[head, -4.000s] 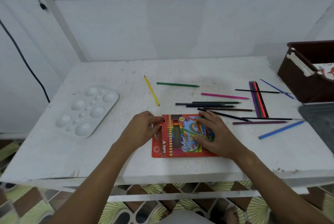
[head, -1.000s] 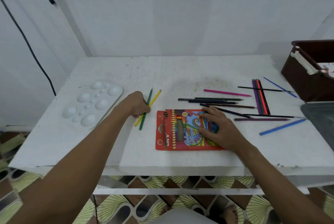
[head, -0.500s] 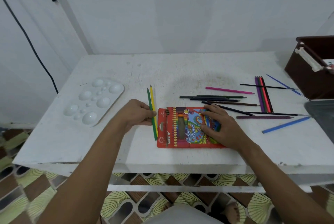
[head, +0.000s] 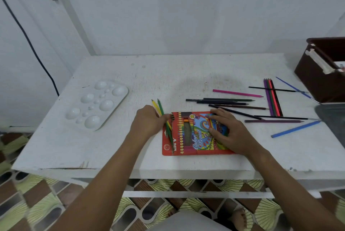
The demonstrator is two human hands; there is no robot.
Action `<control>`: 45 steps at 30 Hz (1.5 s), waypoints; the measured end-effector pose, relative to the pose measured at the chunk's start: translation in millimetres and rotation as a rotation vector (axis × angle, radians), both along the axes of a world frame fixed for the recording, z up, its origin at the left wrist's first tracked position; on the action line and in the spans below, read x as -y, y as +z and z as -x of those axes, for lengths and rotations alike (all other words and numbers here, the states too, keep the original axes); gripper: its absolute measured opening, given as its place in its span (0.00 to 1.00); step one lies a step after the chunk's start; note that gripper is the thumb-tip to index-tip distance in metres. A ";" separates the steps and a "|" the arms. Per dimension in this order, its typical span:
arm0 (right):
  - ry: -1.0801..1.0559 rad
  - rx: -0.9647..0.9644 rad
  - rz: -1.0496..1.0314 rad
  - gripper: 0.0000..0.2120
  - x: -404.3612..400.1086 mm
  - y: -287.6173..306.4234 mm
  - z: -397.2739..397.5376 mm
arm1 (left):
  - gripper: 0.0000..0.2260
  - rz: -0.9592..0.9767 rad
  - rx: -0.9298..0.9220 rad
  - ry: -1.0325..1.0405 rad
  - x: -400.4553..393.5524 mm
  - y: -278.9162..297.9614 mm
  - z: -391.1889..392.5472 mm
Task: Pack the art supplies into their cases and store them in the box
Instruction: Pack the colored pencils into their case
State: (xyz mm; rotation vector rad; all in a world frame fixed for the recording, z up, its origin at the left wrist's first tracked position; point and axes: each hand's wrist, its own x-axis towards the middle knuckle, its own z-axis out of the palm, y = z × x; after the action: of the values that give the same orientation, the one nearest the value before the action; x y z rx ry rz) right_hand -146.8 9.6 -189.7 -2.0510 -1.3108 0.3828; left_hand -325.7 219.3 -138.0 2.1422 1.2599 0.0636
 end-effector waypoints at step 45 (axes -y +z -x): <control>0.011 0.034 0.006 0.25 -1.8 -0.4 -1.2 | 0.11 -0.309 0.119 -0.584 -4.1 -13.1 22.3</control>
State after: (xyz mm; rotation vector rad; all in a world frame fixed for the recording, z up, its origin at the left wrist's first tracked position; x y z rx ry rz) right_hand -145.5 11.4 -190.1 -2.0646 -1.3430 0.3586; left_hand -348.1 223.4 -151.1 2.6487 0.5458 0.1414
